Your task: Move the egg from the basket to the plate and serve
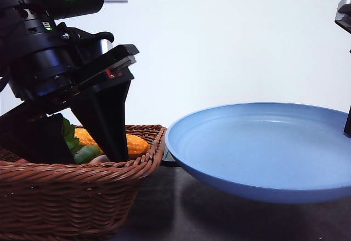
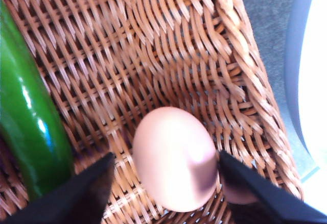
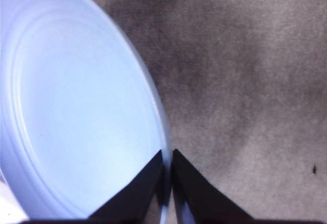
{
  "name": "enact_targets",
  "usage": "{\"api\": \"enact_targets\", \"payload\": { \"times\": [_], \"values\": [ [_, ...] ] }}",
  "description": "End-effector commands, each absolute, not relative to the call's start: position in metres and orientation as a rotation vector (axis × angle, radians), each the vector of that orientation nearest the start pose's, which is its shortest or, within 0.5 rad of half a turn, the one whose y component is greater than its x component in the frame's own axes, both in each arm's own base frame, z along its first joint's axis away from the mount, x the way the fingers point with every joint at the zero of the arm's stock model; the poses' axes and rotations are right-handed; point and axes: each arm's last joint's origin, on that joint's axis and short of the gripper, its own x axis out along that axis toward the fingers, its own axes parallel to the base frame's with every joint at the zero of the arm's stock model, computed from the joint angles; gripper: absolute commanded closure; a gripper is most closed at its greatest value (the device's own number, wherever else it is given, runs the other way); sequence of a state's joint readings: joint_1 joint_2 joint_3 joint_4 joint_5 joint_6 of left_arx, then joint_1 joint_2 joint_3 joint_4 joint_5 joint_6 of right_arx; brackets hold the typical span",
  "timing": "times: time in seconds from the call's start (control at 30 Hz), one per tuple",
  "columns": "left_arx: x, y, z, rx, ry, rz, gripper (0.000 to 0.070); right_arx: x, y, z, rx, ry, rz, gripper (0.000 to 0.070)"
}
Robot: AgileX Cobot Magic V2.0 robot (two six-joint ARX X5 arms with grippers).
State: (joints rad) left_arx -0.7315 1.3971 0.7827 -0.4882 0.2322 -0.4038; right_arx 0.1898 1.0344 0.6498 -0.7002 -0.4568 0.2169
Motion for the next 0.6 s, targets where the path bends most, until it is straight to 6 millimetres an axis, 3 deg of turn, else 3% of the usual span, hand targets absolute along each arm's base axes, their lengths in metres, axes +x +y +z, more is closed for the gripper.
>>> {"api": "enact_targets", "payload": {
  "times": [0.0, 0.13, 0.37, 0.57],
  "values": [
    [0.185, -0.178, 0.186, -0.047, 1.247, -0.631, 0.0437, 0.174, 0.047, 0.213, 0.342, 1.150, 0.468, 0.0700],
    [0.185, -0.178, 0.186, -0.047, 1.246, -0.632, 0.0484, 0.174, 0.046, 0.215, 0.345, 1.146, 0.464, 0.0700],
    [0.186, -0.179, 0.188, -0.044, 1.235, -0.639, 0.0484, 0.172, 0.041, 0.230, 0.358, 1.102, 0.450, 0.0700],
    [0.190, -0.180, 0.210, -0.048, 1.166, -0.672, 0.0484, 0.167, 0.036, 0.255, 0.344, 1.055, 0.450, 0.0700]
  ]
}}
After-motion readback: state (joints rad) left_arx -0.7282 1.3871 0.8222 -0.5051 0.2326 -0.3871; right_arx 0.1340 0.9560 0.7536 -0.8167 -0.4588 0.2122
